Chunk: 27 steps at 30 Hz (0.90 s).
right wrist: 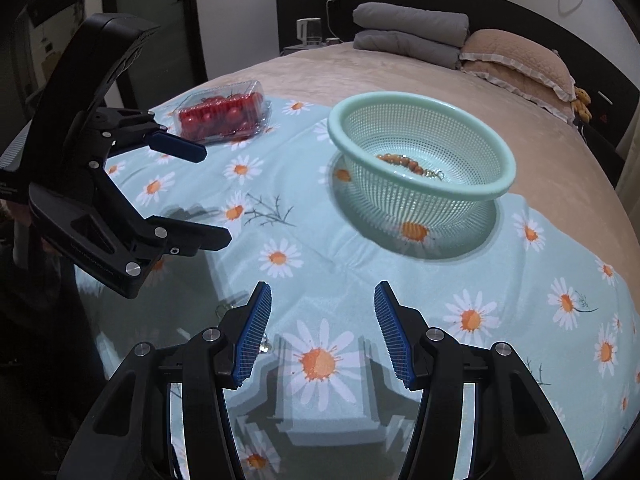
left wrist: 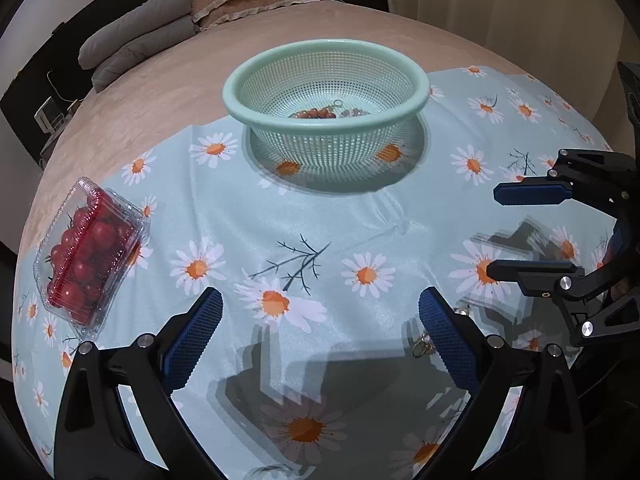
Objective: Organize jewelry
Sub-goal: 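Move both open grippers toward the pearl drop earrings on the sheet, then grasp a small earring with the left gripper while the right grasps a pearl earring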
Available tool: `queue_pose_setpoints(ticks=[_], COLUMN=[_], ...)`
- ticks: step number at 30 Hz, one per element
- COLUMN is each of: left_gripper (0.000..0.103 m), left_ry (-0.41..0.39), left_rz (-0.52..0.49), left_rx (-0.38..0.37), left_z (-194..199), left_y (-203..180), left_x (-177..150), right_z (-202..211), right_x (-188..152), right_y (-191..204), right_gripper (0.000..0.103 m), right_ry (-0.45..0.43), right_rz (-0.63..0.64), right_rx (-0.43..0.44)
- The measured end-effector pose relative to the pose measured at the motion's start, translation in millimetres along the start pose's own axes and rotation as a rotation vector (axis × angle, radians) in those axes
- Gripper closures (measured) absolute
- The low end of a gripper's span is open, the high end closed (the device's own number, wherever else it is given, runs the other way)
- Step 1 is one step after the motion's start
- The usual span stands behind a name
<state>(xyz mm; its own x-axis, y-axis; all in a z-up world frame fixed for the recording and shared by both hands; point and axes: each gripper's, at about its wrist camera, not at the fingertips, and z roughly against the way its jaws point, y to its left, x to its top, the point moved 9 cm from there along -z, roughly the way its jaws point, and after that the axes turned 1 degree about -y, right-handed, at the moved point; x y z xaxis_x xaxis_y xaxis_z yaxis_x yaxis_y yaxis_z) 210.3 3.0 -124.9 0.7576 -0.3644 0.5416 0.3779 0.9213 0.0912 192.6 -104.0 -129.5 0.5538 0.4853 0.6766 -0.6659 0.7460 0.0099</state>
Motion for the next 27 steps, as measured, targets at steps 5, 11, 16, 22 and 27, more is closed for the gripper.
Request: queue_pose_setpoints(ticks=[5, 11, 16, 22, 27], left_gripper=[0.009, 0.014, 0.019, 0.034, 0.061], left_ry=[0.021, 0.050, 0.060, 0.076, 0.076], left_rz=[-0.037, -0.084, -0.095, -0.100, -0.102], left_rx=[-0.027, -0.065, -0.096, -0.104, -0.094], left_z=[-7.9, -19.3, -24.0, -33.0, -32.6], left_y=[-18.1, -37.0, -43.5, -47.6, -45.7], left_x=[-19.4, -34.6, -37.2, -37.7, -37.4], right_z=[-11.5, -18.6, -21.1, -24.3, -27.1], right_x=[-24.9, -41.0, -40.6, -37.0, -38.2], right_y=[17.9, 26.6, 28.7, 32.0, 36.4], right_gripper=[0.052, 0.052, 0.055, 0.063, 0.084], right_ry=[0.045, 0.076, 0.067, 0.038, 0.047], right_rz=[0.051, 0.078, 0.087, 0.109, 0.122], right_rx=[0.047, 0.072, 0.093, 0.111, 0.140])
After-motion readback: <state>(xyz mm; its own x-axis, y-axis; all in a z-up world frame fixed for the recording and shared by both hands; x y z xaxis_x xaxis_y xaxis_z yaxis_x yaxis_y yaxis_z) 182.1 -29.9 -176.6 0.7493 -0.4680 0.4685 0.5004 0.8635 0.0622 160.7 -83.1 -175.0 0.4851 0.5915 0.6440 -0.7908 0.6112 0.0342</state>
